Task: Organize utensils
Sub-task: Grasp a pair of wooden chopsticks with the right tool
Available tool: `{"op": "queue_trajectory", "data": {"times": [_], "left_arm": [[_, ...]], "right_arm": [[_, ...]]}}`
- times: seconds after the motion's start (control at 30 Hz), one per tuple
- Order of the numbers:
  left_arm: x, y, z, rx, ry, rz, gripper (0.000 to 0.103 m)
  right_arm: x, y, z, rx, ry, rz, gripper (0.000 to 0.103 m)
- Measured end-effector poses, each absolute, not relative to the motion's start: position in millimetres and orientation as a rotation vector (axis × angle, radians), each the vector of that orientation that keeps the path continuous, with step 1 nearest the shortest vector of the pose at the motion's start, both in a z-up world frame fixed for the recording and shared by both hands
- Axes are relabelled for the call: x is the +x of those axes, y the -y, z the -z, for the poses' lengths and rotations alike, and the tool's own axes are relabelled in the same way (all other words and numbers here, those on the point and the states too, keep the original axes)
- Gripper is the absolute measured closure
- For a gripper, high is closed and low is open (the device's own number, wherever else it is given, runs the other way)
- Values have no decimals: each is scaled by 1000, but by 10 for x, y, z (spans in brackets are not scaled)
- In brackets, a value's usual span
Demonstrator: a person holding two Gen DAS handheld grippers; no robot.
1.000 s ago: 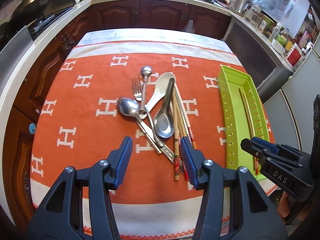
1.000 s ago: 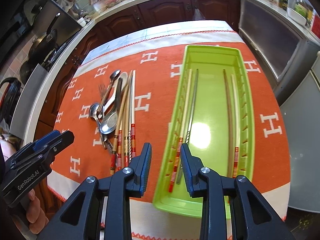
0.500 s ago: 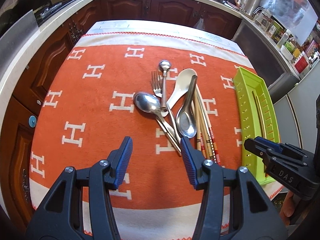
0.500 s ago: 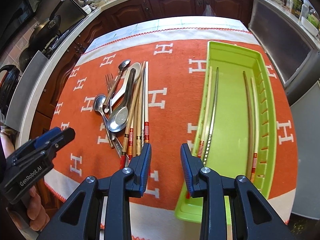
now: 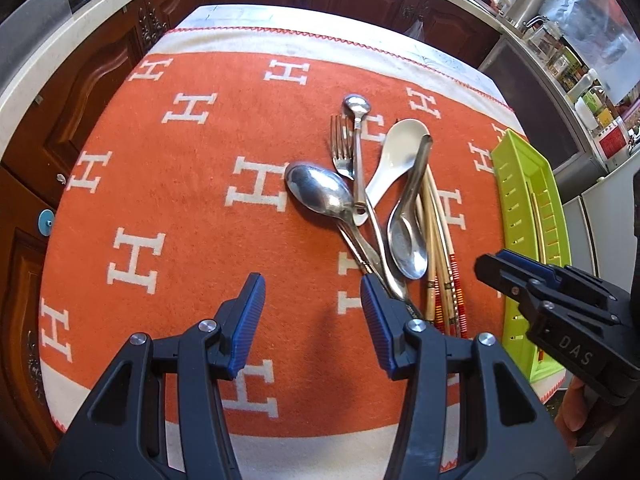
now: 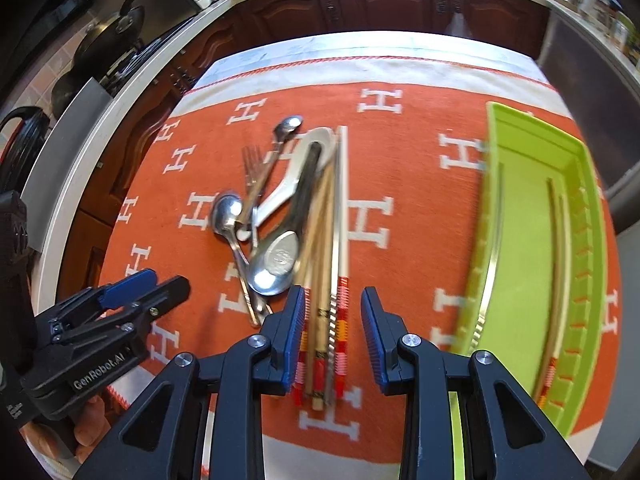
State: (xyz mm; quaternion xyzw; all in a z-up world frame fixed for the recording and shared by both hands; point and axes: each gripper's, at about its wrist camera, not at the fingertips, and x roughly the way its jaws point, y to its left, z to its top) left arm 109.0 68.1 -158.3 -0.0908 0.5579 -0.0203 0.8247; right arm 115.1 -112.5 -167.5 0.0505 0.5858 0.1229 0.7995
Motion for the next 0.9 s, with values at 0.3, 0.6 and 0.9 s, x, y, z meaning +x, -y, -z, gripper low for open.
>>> {"op": "queue_trajectory", "data": {"times": [0.3, 0.6, 0.9], "left_arm": [[1173, -810, 1679, -218, -1199, 35, 57], [1259, -905, 1732, -285, -1197, 67, 57], [1477, -946, 1855, -447, -1182, 172, 57]], "right_arm": [[1468, 941, 1968, 166, -1296, -274, 80], [1734, 764, 2151, 83, -1266, -233, 94], [1704, 984, 2174, 174, -1275, -223, 97]]}}
